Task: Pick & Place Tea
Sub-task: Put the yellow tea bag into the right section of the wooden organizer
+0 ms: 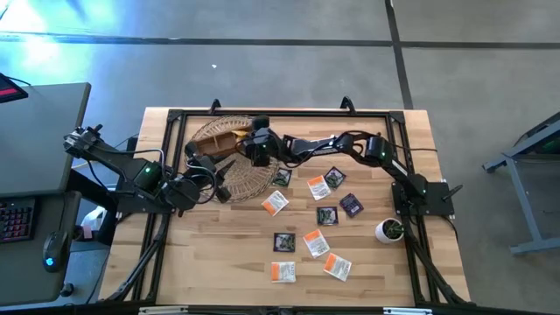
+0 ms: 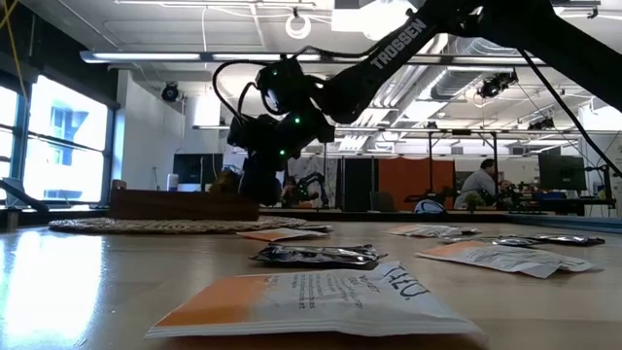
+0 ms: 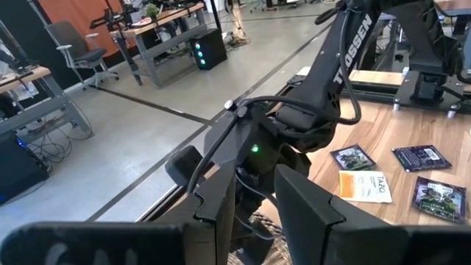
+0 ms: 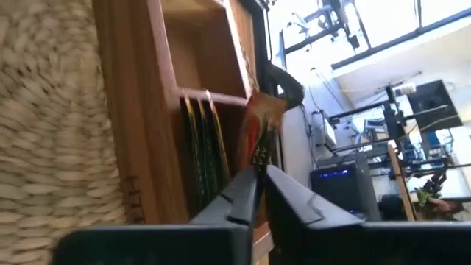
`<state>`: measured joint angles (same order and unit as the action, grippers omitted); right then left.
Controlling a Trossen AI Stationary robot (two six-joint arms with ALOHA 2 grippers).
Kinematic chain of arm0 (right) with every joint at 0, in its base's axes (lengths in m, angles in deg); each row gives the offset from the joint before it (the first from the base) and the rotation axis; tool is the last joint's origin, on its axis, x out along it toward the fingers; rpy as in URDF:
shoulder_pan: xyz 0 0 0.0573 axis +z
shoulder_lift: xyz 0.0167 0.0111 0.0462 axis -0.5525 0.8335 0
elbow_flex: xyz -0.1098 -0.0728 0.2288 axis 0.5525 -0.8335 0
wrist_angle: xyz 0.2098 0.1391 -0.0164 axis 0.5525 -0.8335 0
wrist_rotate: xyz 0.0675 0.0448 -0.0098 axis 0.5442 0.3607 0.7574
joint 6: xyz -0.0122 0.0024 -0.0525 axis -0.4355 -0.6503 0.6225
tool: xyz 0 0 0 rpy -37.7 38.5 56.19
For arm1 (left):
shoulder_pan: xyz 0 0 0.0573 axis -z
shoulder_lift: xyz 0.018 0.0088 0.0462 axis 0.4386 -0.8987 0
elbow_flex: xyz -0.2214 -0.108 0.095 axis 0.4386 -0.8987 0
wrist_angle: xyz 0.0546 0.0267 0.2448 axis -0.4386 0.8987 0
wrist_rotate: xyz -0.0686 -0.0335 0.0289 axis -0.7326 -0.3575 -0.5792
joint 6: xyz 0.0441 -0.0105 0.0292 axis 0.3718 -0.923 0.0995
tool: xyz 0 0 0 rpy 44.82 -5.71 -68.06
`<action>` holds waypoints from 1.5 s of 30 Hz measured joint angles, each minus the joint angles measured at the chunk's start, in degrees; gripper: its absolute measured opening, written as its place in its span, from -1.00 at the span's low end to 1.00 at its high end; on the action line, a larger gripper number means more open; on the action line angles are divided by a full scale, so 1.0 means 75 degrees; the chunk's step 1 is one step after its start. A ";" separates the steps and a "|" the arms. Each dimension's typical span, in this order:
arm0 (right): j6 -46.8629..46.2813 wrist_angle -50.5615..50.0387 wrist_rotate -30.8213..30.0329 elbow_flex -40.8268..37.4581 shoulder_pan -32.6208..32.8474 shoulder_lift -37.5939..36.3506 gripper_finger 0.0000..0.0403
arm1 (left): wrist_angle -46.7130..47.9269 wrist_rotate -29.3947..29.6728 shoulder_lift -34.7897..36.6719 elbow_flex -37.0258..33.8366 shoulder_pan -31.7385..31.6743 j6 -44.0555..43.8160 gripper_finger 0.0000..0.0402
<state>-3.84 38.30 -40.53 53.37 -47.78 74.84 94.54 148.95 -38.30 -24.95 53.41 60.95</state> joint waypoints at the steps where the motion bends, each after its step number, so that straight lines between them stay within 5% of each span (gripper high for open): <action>1: 0.0117 0.0000 0.0002 0.0000 0.0005 -0.0038 -0.96 | 0.0000 0.0002 0.0000 0.0000 0.0000 0.0000 -0.52; 10: 0.1963 -0.0274 -0.0680 0.0000 0.0247 -0.0386 -0.98 | 0.0000 0.0005 0.0000 0.0000 0.0000 0.0000 -0.52; 16: 0.1560 -0.1325 -0.0630 -0.0001 0.0176 -0.0387 -0.98 | -0.0003 -0.0059 0.0000 0.0000 0.0000 0.0000 -0.52; 27: 0.1417 -0.0571 -0.0457 -0.0003 0.0157 -0.0387 -0.96 | -0.0003 -0.0058 0.0000 0.0000 0.0000 0.0000 -0.52; 45: 0.1478 -0.1360 -0.0643 -0.0003 0.0265 -0.0393 -0.96 | -0.0002 -0.0054 0.0000 0.0000 0.0000 0.0000 -0.52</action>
<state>7.24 28.10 -45.35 53.35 -45.79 71.90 94.53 148.55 -38.30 -24.95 53.41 60.95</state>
